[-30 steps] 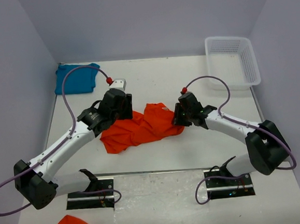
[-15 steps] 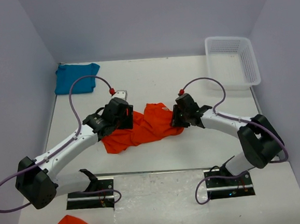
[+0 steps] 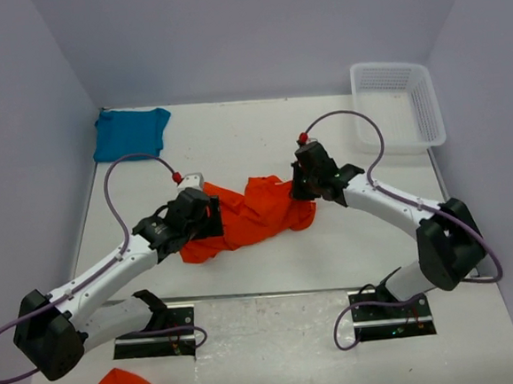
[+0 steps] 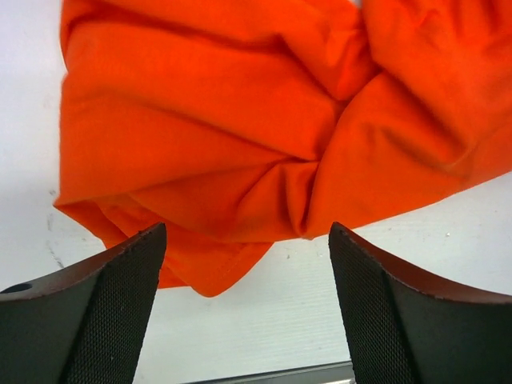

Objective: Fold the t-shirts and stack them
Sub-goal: Flatten out the tshirt

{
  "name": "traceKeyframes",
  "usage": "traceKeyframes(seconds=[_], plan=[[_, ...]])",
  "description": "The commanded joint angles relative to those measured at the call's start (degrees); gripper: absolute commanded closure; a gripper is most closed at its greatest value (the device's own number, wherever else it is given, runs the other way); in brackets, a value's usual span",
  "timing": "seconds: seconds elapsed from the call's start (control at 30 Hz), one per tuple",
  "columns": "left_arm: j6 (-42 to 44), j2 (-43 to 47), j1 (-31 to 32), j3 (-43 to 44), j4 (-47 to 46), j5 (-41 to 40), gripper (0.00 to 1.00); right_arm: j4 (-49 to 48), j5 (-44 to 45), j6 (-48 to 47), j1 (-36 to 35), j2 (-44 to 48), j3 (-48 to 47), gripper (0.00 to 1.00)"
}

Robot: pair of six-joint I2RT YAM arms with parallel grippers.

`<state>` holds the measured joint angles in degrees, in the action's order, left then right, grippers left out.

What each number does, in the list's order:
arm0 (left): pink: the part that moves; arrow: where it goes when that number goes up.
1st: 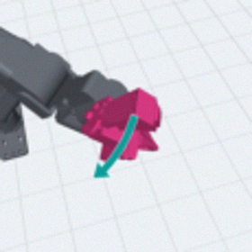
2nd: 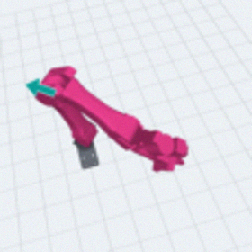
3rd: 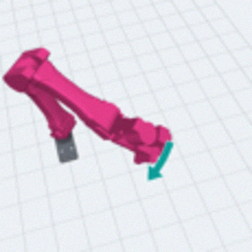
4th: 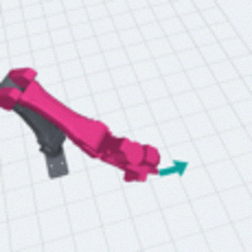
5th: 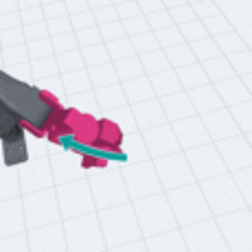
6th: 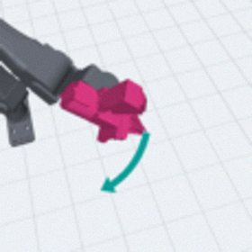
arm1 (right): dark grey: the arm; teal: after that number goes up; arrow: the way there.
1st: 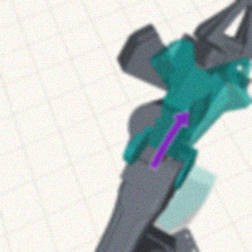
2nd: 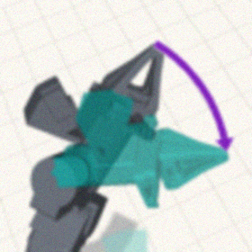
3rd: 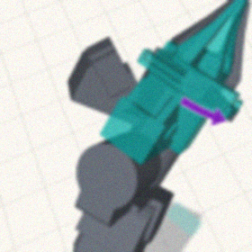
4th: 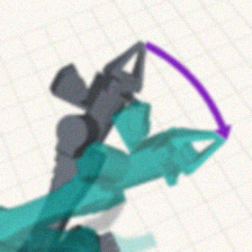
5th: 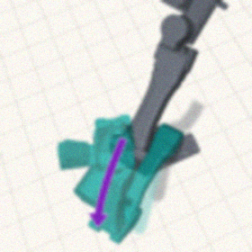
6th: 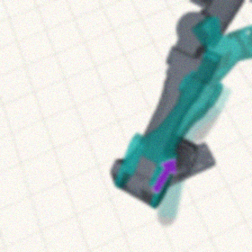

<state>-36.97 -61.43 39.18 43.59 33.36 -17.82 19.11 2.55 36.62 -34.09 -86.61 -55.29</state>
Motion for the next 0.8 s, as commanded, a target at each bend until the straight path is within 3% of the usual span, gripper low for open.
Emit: traceKeyframes(seconds=[0.0,0.13,0.3,0.53,0.77], plan=[[-5.48,2.28,0.11,-6.40,-4.62,2.70,0.17,5.04,4.04,-5.67,-0.28,8.98,-10.42,1.00],[-7.32,0.35,0.55,-8.70,-5.06,2.19,0.21,12.60,5.27,-9.98,-0.19,9.70,-21.59,1.00],[-10.13,-0.62,0.81,-11.50,-6.20,0.16,0.34,14.72,4.75,-10.52,1.04,9.27,-26.09,1.00],[-10.23,-6.42,1.51,-14.50,-13.76,1.56,0.47,15.25,3.43,-10.34,1.48,8.39,-27.51,1.00],[-9.35,-10.20,3.01,-15.12,-23.43,9.73,0.59,15.69,3.25,-10.52,1.65,8.65,-27.59,1.00]])
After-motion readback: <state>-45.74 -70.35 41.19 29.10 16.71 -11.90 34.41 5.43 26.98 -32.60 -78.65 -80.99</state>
